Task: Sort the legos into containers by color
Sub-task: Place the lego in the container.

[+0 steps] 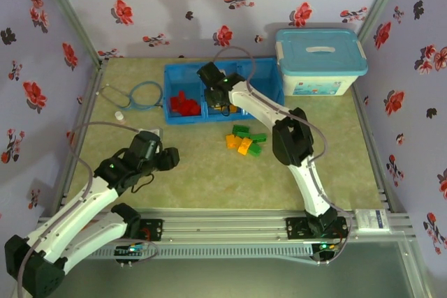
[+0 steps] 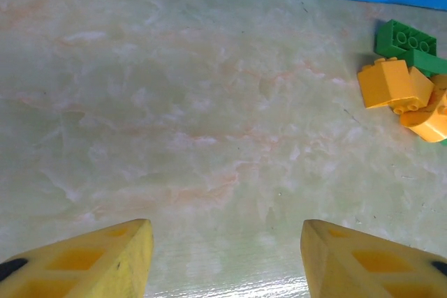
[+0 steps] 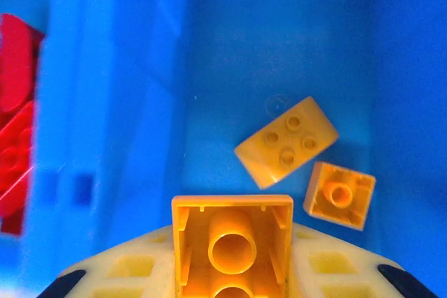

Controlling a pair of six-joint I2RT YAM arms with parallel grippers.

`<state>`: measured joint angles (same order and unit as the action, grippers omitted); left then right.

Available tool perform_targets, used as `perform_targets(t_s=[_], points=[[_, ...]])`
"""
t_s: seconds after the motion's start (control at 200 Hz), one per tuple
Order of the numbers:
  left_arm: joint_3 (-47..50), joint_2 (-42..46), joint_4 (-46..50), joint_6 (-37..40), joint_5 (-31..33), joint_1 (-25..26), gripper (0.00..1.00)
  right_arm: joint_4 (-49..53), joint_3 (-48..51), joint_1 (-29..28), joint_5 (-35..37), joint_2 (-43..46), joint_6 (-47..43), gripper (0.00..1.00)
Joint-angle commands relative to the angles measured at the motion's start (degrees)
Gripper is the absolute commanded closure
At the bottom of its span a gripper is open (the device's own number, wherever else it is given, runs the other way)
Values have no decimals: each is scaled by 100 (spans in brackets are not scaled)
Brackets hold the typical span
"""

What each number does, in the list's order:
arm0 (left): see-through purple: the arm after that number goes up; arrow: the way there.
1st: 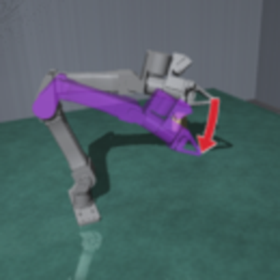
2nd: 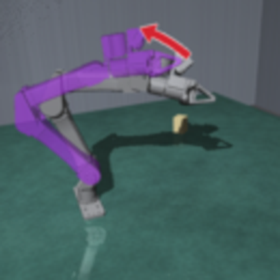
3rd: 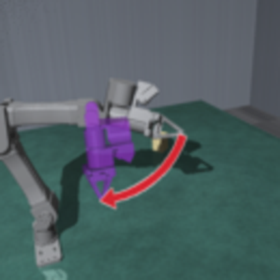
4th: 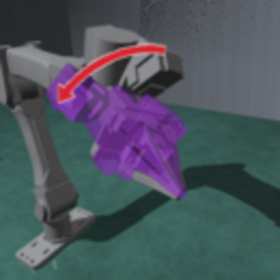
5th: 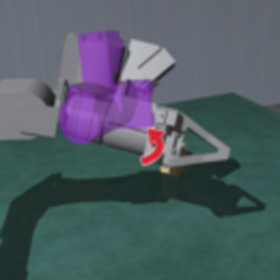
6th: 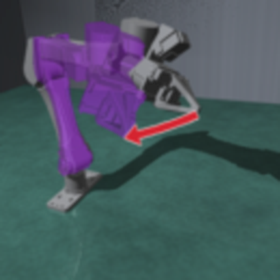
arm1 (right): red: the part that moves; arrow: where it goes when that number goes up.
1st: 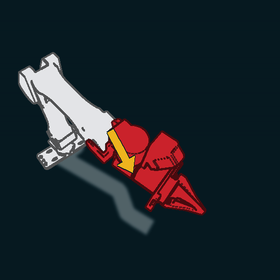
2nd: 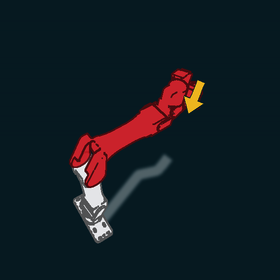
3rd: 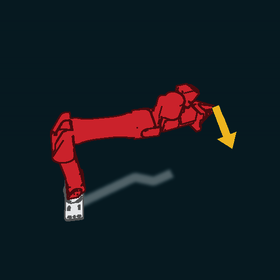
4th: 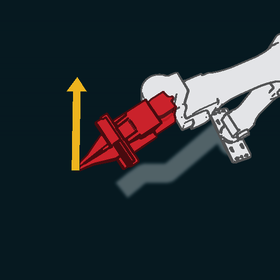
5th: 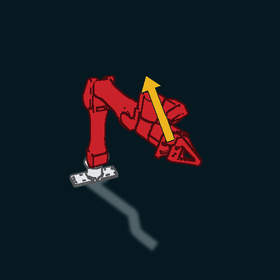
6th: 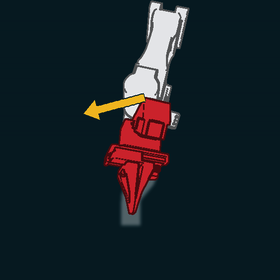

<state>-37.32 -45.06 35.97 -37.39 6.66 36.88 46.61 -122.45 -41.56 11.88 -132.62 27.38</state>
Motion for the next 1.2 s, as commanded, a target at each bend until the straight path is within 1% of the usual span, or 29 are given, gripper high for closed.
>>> perform_targets(t_s=[0.0, 0.1, 0.145, 0.165, 0.18, 0.195, 0.2, 0.215, 0.23, 0.255, 0.285, 0.415, 0.54, 0.69, 0.77, 0.85, 0.93, 0.985, 1.15, 1.195], points=[[76, 85, -123, 97, 151, 127, 42, 408, -694, 34, -58, -346, -180, 73], [75, 77, -142, 86, 175, 246, 42, 519, -1103, 95, -63, -609, -155, 71], [77, 77, -139, 75, 186, 296, 42, 588, -1230, 112, -50, -683, -146, 65], [79, 76, -133, 78, 188, 321, 42, 615, -1277, 113, -51, -698, -145, 59], [72, 82, -134, 78, 200, 334, 42, 644, -1299, 113, -46, -703, -145, 53], [74, 77, -134, 76, 223, 354, 42, 659, -1318, 113, -50, -695, -145, 43], [71, 76, -134, 75, 227, 363, 42, 667, -1326, 109, -56, -691, -149, 41], [61, 81, -134, 80, 252, 390, 42, 686, -1332, 108, -67, -675, -151, 27], [52, 77, -126, 90, 291, 423, 42, 697, -1331, 105, -85, -642, -146, 19], [34, 74, -125, 100, 367, 487, 42, 718, -1311, 99, -87, -578, -145, 14], [5, 60, -123, 139, 461, 568, 42, 722, -1252, 81, -23, -465, -137, 11], [-128, -177, -322, 254, 574, 791, 42, 497, -591, 16, 313, 401, -102, 8], [-354, -733, -567, 310, 529, 986, 40, 253, 277, 16, 519, 1410, -32, 7], [-617, -1476, -1063, 262, 479, 1277, 37, -213, 1644, 16, 692, 2641, 70, 6], [-799, -1905, -1267, 202, 472, 1377, 36, -536, 2356, 25, 691, 3205, 93, 3], [-966, -2257, -1364, 118, 502, 1400, 36, -852, 2899, 81, 622, 3449, 51, 1], [-1044, -2477, -1464, 39, 552, 1401, 36, -763, 3087, 113, 497, 3387, 36, 2], [-1058, -2550, -1540, 4, 542, 1400, 37, -663, 3151, 105, 416, 3369, 77, 4], [-1094, -2806, -1636, -49, 405, 1401, 38, -1060, 3886, 96, 285, 3765, 245, 8], [-1076, -2904, -1711, -54, 361, 1401, 38, -1030, 4014, 96, 289, 3814, 258, 11]])
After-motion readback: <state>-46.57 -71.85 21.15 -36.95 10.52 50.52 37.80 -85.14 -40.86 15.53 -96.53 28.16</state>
